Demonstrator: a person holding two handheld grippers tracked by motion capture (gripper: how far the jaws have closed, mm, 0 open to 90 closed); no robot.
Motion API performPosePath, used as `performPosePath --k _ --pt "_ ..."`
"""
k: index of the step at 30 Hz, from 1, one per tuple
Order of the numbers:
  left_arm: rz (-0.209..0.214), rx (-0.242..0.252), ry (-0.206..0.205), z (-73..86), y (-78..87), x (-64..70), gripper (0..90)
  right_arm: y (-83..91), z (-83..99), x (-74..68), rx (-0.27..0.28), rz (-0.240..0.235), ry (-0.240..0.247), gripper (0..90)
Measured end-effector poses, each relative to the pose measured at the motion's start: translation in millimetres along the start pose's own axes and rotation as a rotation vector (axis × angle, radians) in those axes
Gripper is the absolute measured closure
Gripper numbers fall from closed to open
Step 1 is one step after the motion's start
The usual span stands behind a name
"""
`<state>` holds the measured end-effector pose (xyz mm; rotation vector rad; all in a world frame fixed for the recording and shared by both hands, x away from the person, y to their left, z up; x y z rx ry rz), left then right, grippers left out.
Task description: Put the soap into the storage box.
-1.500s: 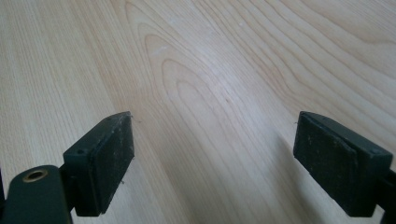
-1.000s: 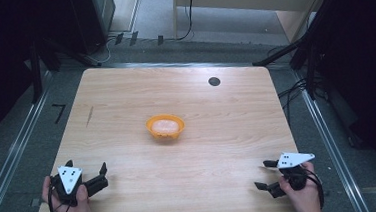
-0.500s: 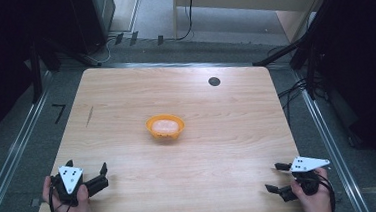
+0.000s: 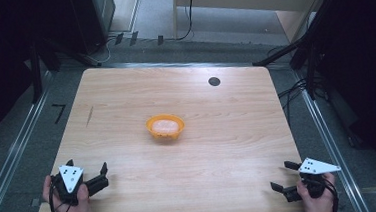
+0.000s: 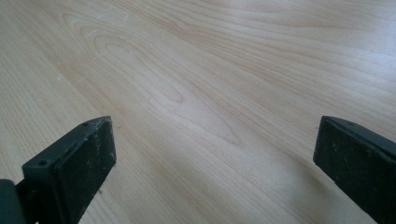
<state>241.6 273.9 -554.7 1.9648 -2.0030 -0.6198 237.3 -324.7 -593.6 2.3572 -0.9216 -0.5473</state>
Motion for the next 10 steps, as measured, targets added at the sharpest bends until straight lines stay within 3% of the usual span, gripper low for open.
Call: performPosePath --k 10 --pt "0.022 -0.03 -0.007 0.7 -2.8 1.8 0.0 -3.3 1.2 -1.8 -0.033 0.013 0.014 0.0"
Point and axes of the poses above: each handheld gripper's, and its own axes: y roughly backward along the jaws, z roughly out of its underside, x roughly to its right, the point moved 7 cm from there along -y, roughly forward along the jaws, and after that the axes turned 3 degrees about -x, right-handed, at the moved point
